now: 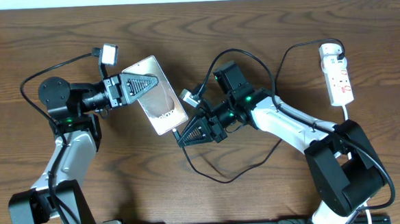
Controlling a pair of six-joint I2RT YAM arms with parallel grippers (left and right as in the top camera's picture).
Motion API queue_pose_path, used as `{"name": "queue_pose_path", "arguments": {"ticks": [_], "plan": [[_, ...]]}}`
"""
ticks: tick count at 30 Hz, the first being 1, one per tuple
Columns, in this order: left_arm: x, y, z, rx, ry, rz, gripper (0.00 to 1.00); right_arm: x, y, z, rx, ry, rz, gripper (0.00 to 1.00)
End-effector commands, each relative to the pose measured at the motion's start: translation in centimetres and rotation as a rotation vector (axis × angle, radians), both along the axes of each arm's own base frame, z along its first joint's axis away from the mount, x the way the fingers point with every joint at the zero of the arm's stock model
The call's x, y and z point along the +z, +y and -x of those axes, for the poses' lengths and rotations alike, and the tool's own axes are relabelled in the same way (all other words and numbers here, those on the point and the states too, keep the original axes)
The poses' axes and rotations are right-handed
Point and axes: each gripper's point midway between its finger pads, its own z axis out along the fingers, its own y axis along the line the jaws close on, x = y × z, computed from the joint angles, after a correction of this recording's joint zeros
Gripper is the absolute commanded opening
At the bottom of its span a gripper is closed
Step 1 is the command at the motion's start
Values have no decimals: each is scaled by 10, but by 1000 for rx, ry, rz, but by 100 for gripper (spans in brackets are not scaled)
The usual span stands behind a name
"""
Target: Plug charger to phone and switch on socket
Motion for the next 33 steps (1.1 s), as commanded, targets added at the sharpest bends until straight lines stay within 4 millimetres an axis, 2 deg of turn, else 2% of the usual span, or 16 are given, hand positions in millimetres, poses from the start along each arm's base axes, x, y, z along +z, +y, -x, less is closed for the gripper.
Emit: {"name": "queue_pose_path", "arguments": {"ticks": [1, 33], "plan": [[2, -1, 2, -5, -19, -5, 7, 8, 1, 3, 23, 5, -24, 1], [2, -1, 2, -7, -7, -2, 7, 10, 0, -4, 11, -9, -34, 1]]}}
